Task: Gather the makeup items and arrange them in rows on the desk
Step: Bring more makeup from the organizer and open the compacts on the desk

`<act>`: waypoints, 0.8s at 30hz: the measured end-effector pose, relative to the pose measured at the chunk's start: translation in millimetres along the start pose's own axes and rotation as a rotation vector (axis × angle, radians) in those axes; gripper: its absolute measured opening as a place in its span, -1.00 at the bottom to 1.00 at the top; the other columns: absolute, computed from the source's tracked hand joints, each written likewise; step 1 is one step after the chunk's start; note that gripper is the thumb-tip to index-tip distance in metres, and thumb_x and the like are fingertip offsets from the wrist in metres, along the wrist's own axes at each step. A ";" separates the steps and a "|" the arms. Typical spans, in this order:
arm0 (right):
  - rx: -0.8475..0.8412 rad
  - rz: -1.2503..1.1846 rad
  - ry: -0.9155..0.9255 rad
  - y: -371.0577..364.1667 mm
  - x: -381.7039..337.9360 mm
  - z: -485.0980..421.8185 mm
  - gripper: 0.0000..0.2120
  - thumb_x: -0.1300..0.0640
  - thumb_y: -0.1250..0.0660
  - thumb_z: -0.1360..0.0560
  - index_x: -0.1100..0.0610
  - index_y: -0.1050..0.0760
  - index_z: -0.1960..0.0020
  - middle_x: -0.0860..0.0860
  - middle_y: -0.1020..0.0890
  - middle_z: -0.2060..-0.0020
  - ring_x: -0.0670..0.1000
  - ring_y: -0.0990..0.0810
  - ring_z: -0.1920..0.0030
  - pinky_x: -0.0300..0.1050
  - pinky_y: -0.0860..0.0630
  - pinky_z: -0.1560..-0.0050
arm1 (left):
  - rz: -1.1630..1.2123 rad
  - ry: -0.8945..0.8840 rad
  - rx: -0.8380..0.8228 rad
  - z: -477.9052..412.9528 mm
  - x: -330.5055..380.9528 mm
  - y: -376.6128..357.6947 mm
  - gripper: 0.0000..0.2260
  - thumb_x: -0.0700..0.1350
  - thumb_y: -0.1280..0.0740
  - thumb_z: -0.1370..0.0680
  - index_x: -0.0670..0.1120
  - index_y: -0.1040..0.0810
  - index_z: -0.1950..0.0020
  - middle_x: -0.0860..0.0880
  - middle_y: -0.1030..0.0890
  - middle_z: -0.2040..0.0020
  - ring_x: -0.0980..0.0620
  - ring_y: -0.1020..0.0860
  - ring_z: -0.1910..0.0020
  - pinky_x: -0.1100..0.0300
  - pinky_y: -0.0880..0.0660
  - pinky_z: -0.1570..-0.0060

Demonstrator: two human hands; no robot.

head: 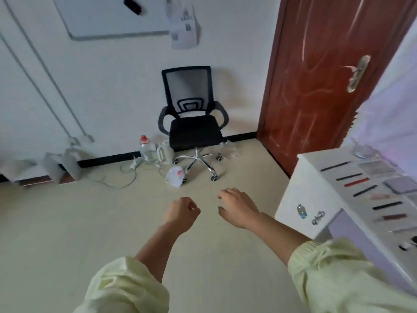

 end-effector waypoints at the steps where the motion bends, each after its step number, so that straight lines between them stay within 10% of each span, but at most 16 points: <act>1: -0.015 -0.007 0.041 -3.1 -26.6 -18.7 -0.69 0.05 -0.21 -0.56 0.15 -0.40 -0.26 0.06 -0.49 -0.24 0.08 -0.39 -0.29 -0.02 -0.36 -0.21 | 0.014 0.034 0.042 -3.4 -23.2 22.0 -0.90 -0.11 -0.36 -0.46 -0.07 -0.64 0.08 -0.06 -0.67 0.07 -0.06 -0.59 0.07 0.15 -0.53 0.10; 24: -0.209 0.146 0.786 -137.0 -612.3 -422.4 -0.67 0.06 -0.14 -0.57 0.13 -0.37 -0.30 0.05 -0.45 -0.29 0.07 -0.36 -0.31 0.01 -0.32 -0.28 | 0.062 0.587 0.625 -106.9 -495.3 448.9 -0.82 -0.07 -0.32 -0.49 -0.04 -0.63 -0.04 -0.01 -0.65 -0.01 -0.03 -0.58 0.00 0.18 -0.49 0.09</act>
Point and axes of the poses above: each hand's wrist, its own z-axis away from the middle knuckle, its own y-axis out of the back of the hand, x = y × z, the point moved 5 cm from there along -z, towards the middle knuckle
